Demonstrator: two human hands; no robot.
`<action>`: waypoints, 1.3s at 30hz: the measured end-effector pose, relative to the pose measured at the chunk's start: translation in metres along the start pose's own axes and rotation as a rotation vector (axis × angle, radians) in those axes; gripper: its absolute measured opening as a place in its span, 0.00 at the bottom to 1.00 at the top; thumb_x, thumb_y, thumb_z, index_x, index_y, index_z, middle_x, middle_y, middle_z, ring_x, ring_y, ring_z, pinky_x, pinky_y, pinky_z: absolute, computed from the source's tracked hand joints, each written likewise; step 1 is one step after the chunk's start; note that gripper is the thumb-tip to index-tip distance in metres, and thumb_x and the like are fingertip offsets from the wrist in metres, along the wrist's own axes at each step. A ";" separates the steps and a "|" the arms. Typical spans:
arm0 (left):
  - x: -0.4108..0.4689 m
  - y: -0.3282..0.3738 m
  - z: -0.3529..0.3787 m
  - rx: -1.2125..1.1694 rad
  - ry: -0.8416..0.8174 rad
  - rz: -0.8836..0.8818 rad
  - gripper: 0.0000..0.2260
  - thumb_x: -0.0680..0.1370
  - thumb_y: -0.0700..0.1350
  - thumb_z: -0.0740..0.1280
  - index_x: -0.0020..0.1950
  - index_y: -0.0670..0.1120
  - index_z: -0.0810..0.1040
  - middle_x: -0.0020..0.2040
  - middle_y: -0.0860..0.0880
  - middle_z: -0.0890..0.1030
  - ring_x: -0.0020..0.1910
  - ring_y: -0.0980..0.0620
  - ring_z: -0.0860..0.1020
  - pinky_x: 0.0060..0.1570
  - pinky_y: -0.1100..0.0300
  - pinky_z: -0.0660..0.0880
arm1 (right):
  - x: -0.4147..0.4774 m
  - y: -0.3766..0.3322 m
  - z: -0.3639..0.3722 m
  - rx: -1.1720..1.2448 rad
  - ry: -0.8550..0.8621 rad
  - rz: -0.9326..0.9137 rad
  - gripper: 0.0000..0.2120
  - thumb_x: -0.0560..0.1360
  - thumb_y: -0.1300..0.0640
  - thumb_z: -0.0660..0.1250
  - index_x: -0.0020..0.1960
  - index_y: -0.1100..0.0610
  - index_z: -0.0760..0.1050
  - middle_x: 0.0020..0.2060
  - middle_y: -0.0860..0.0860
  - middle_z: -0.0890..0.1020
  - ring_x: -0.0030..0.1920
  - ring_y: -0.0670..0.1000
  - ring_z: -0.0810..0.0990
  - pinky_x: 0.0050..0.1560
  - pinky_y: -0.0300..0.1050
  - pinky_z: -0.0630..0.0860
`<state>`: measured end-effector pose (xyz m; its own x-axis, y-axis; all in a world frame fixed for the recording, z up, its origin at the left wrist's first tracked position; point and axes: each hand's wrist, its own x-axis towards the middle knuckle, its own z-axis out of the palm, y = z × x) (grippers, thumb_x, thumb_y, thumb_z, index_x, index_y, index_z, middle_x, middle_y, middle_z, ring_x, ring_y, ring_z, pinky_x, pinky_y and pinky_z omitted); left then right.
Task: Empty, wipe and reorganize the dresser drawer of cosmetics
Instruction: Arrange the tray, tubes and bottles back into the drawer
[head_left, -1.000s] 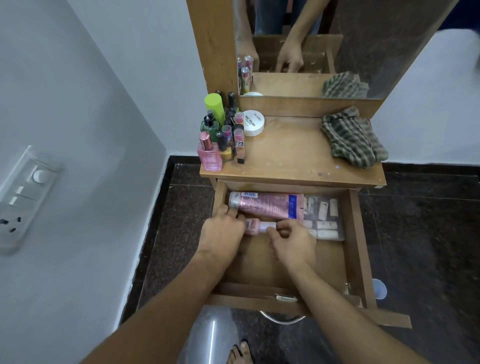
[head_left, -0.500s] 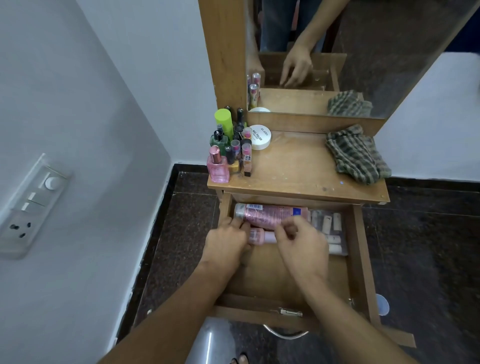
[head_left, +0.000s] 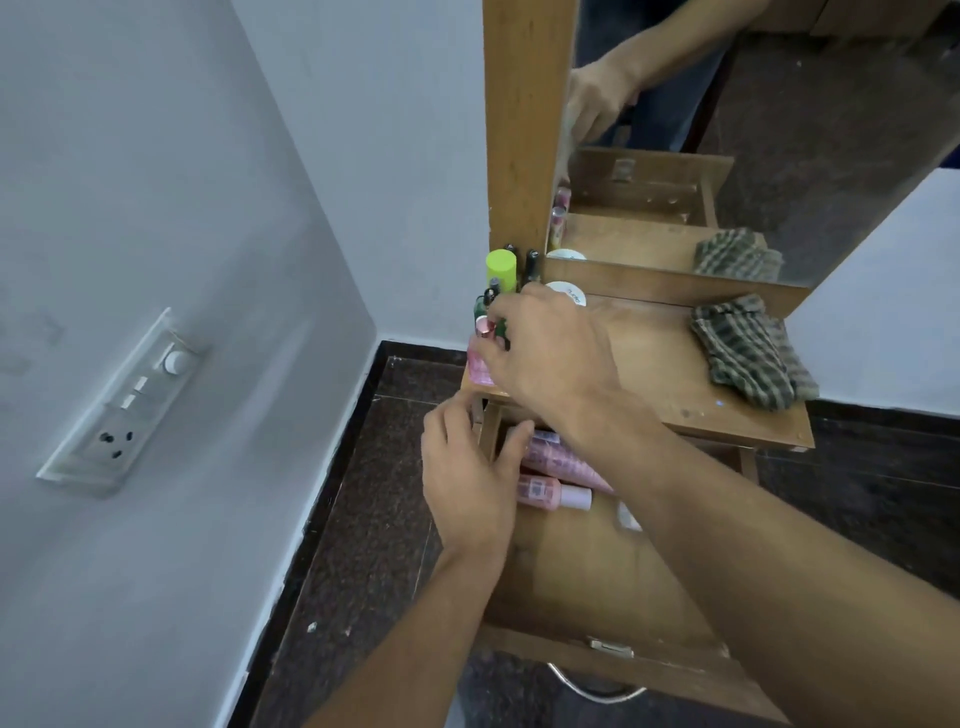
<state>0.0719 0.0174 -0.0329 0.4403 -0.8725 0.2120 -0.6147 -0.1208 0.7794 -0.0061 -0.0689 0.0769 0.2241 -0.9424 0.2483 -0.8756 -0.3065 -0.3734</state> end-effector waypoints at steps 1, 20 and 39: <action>0.002 0.001 0.001 -0.013 0.015 -0.007 0.28 0.72 0.59 0.76 0.68 0.52 0.72 0.62 0.55 0.75 0.60 0.55 0.76 0.57 0.54 0.78 | 0.001 0.002 0.003 -0.002 -0.002 0.001 0.07 0.78 0.51 0.67 0.51 0.52 0.80 0.45 0.49 0.78 0.50 0.56 0.79 0.39 0.46 0.67; 0.034 0.011 0.006 -0.022 0.074 -0.011 0.15 0.73 0.53 0.71 0.58 0.52 0.80 0.48 0.56 0.80 0.46 0.54 0.80 0.48 0.51 0.79 | -0.006 0.003 0.003 0.161 0.010 0.044 0.04 0.72 0.54 0.67 0.46 0.54 0.77 0.37 0.50 0.82 0.43 0.55 0.79 0.44 0.51 0.79; -0.060 -0.057 -0.064 -0.282 -0.338 -0.242 0.23 0.80 0.29 0.57 0.58 0.53 0.82 0.48 0.56 0.86 0.50 0.56 0.83 0.57 0.57 0.80 | -0.176 0.052 0.063 0.342 -0.296 0.276 0.04 0.70 0.47 0.77 0.43 0.46 0.85 0.34 0.41 0.84 0.36 0.40 0.82 0.41 0.46 0.83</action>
<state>0.1224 0.1068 -0.0517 0.2833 -0.9454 -0.1613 -0.3001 -0.2472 0.9213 -0.0639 0.0726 -0.0430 0.1597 -0.9764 -0.1451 -0.7402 -0.0211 -0.6720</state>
